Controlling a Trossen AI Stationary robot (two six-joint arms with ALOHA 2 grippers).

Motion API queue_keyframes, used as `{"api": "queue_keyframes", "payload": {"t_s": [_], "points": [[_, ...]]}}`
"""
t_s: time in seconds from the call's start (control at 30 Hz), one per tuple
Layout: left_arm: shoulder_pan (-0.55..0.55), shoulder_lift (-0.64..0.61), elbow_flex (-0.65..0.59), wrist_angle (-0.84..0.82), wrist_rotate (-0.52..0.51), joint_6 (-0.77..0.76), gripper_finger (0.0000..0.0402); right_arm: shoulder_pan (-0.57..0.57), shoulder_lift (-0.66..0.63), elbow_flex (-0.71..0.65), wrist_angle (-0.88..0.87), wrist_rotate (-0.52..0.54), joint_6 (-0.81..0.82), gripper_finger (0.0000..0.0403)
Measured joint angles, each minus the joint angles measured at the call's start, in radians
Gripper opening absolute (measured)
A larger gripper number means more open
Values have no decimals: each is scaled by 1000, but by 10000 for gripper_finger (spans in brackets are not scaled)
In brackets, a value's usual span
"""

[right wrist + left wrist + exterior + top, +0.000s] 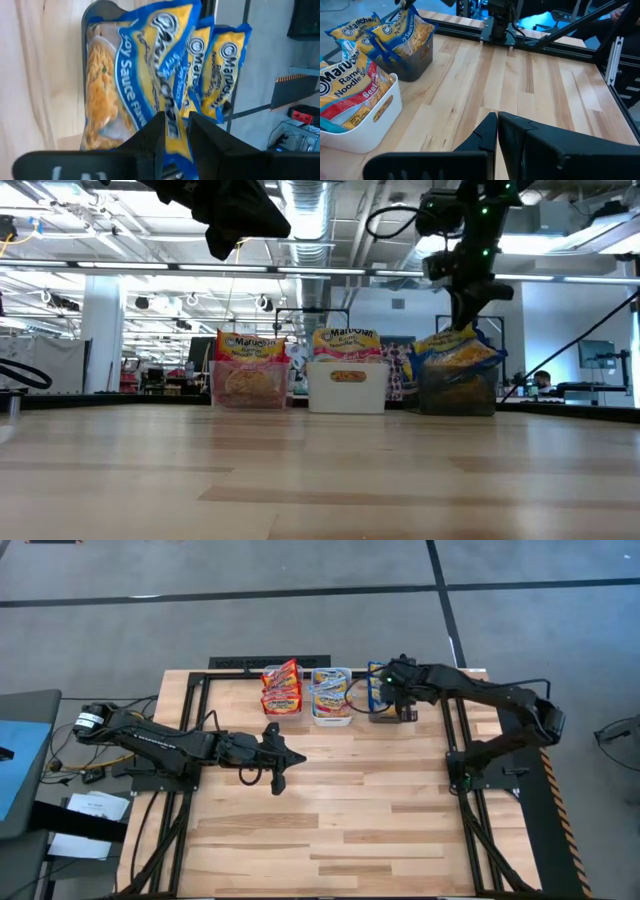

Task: Sort Maruchan noodles
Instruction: Put the blue noodle pack into the black bin

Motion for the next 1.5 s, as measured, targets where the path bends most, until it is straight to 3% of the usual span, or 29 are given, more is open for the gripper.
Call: {"api": "queue_keyframes", "payload": {"t_s": [0.2,0.33,0.43,0.63,1.07,1.5], "points": [[0,0,0,0,0,4,0,19,-75,1,-72,-5,125,108],[0,0,0,0,0,7,0,36,-109,2,-155,-112,308,109],[0,0,0,0,0,28,0,27,-108,1,-197,-208,443,109],[0,0,0,0,0,39,0,1,-53,1,-198,-220,573,109],[0,0,0,0,14,26,0,-56,121,0,-167,-242,573,107],[0,0,0,-1,13,25,0,-83,213,5,-162,-234,630,107]]}}
